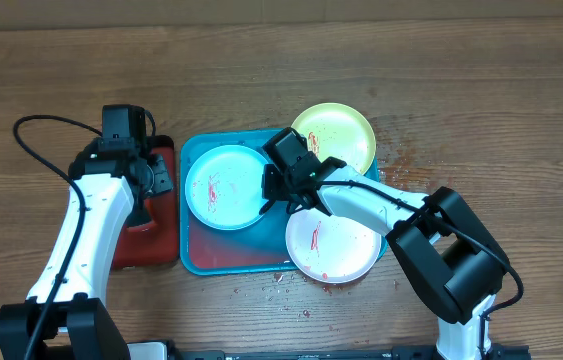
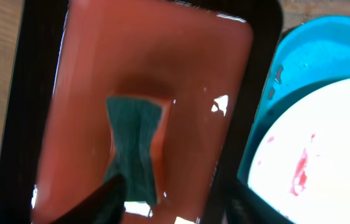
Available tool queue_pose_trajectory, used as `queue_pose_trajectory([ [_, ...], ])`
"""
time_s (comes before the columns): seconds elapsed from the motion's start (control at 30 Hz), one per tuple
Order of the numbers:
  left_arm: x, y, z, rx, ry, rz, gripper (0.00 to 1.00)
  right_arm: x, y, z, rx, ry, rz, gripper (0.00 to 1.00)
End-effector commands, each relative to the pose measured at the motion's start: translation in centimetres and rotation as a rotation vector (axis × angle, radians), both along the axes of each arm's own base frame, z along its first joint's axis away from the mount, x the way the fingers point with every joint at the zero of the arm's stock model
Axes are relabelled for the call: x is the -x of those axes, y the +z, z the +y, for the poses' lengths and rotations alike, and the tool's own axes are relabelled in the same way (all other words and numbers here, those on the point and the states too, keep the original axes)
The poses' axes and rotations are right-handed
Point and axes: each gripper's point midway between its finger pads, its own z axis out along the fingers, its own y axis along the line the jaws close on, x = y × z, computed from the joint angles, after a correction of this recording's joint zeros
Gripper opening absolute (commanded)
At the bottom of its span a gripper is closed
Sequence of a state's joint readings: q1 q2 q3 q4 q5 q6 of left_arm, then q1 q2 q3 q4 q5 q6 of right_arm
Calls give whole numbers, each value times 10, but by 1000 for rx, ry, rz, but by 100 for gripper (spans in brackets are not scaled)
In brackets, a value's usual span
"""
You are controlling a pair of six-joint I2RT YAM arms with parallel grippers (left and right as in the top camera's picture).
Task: Clean dirty plates on tray and stack at the side
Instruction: 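Reach the left gripper to the sponge and the right gripper to the light-blue plate rim, then grasp the green-and-orange sponge with the left gripper and lift it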
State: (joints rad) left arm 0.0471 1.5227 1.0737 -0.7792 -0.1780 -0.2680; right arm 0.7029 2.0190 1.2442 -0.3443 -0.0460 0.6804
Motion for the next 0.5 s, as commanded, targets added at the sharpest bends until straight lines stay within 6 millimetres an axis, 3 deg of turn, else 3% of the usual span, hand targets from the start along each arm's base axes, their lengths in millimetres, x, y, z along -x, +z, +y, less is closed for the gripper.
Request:
queue_pose_trajectory([
  [0.0,5,-8,8,-65,-96,32,48,1,-3,2,9,4,12,4],
  [0.2,22,-21,31,-44,21,63,49,2,-4,2,10,4,13,4],
  [0.47,27,-39,34,-8,41,51,46,1,-3,2,9,4,12,4],
])
